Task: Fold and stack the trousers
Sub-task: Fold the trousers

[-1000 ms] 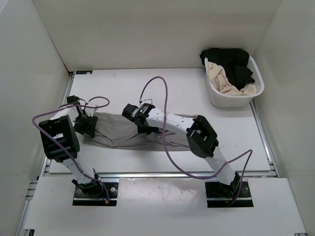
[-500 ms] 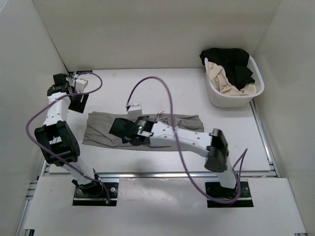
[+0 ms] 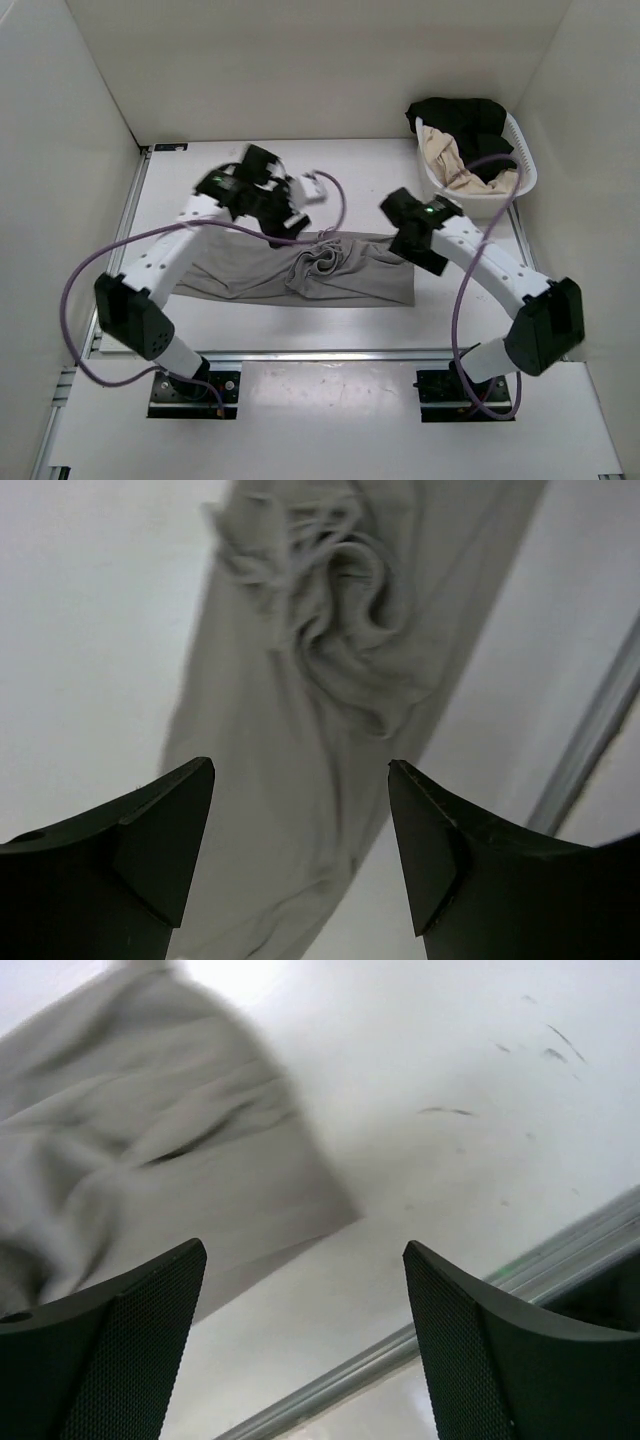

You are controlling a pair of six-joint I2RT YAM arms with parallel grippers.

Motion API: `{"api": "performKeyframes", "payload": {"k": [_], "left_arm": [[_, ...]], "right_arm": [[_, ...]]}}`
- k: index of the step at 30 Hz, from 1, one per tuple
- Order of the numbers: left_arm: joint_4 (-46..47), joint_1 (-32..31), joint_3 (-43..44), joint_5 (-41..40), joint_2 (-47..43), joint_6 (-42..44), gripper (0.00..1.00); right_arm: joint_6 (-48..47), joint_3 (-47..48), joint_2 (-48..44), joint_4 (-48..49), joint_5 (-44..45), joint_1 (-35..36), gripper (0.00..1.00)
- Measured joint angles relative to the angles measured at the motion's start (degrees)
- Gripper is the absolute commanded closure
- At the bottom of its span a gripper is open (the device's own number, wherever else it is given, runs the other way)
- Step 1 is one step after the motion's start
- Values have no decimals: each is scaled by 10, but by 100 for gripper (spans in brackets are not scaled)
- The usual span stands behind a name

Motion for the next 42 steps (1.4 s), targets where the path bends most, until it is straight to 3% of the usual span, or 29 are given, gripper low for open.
{"api": "performKeyframes", "payload": {"k": [5,9,20,22,23,24,28,36,42], "left_arm": [[24,-130,-49,-39,93,-40,17],[48,-167,-71,-78,139,-73,16],[106,-175,-28,-135,228,-147,17],[110,-181,-28,-142,238,-152,26],[110,-183,-27,-145,243,-155,35],[111,-184,-27,-149,250,-159,51],[115,-187,-27,-163,267,-163,86],[92,-171,-10,-163,245,-176,86],[69,-53,-59,-5,156,-200,86]], "right_arm": [[-59,-153,-110,74,-94,-164,15],[-101,-189,-131,124,-150,-180,15],[-191,-261,-92,248,-250,-216,15],[-194,-285,-88,265,-265,-222,15],[-195,-295,-87,270,-273,-224,15],[-196,-301,-85,273,-278,-226,15],[-201,-310,-83,295,-295,-227,13],[-214,-310,-71,318,-307,-230,11],[-229,-311,-69,318,-310,-238,11]]}}
